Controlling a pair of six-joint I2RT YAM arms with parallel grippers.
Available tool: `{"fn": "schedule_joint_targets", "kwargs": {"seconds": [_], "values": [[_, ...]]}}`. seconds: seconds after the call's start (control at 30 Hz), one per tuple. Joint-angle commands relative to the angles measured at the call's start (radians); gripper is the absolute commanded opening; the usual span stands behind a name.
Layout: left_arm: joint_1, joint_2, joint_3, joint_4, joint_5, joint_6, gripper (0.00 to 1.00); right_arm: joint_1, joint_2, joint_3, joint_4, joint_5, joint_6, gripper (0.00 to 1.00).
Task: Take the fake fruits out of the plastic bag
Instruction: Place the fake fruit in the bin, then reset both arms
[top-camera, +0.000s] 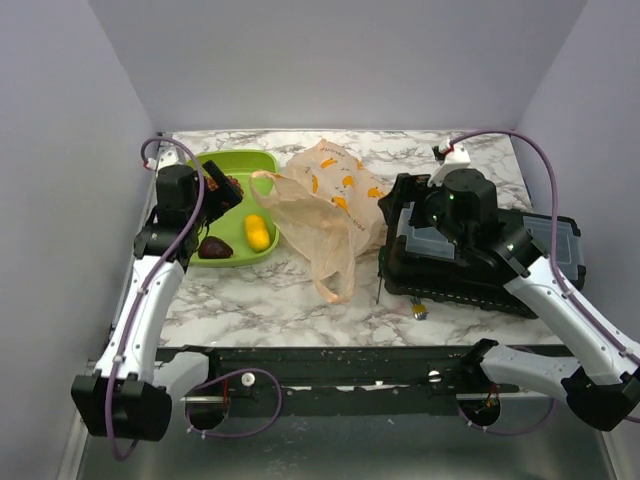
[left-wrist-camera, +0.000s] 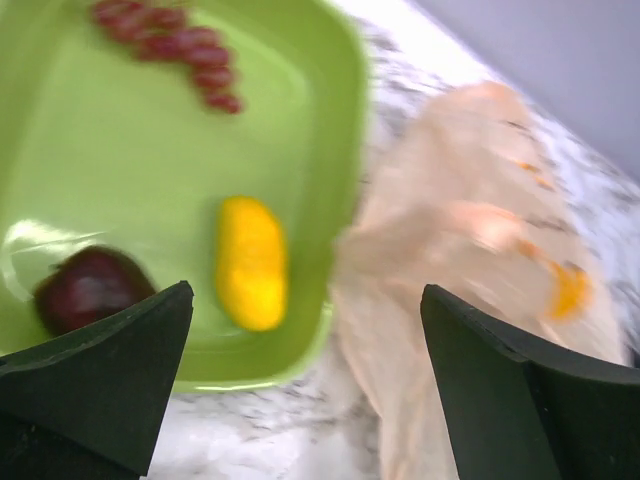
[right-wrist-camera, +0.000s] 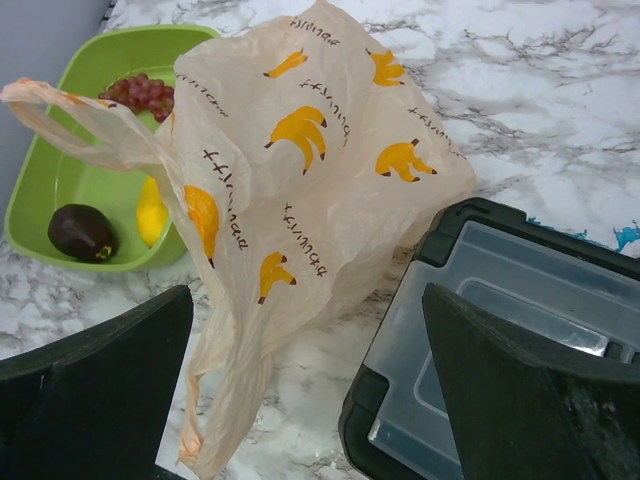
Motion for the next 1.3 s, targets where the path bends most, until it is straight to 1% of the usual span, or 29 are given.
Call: {"fn": "schedule_joint_targets", "kwargs": {"seconds": [0.0,0.07,0.13,0.2,0.3,0.5,0.7,0.83,1.07,1.27], "values": [[-0.086,-0.138,0.048,0.105,0.308,0.098,0.98,0.005,-0.060,0.030,-0.035,0.071,-0.004,1.00],[-0.099,-0.190,0.050,0.172,0.451,0.101,0.99,0.005,-0.079,0.047,-0.051,0.096,-0.017,1.00],[-0.109,-0.236,0.051,0.241,0.546,0.085,0.99,0.005,-0.098,0.069,-0.072,0.133,-0.030,1.00],[-0.118,-0.277,0.065,0.299,0.602,0.081,0.99,0.005,-0.119,0.089,-0.096,0.175,-0.044,1.00],[-0.123,-0.320,0.118,0.327,0.638,0.111,0.99,0.005,-0.162,0.114,-0.121,0.243,-0.055,1.00],[-0.125,-0.426,0.198,0.342,0.557,0.197,0.99,0.005,-0.267,0.127,-0.136,0.334,-0.060,1.00],[-0.125,-0.540,0.186,0.349,0.453,0.290,0.99,0.004,-0.365,0.129,-0.132,0.362,-0.057,1.00],[-0.125,-0.581,0.177,0.336,0.386,0.331,0.99,0.005,-0.411,0.122,-0.116,0.399,-0.050,1.00],[-0.125,-0.591,0.154,0.335,0.398,0.321,0.99,0.005,-0.409,0.129,-0.128,0.405,-0.037,1.00],[-0.125,-0.597,0.153,0.322,0.395,0.328,0.99,0.005,-0.418,0.102,-0.107,0.376,-0.023,1.00]]}}
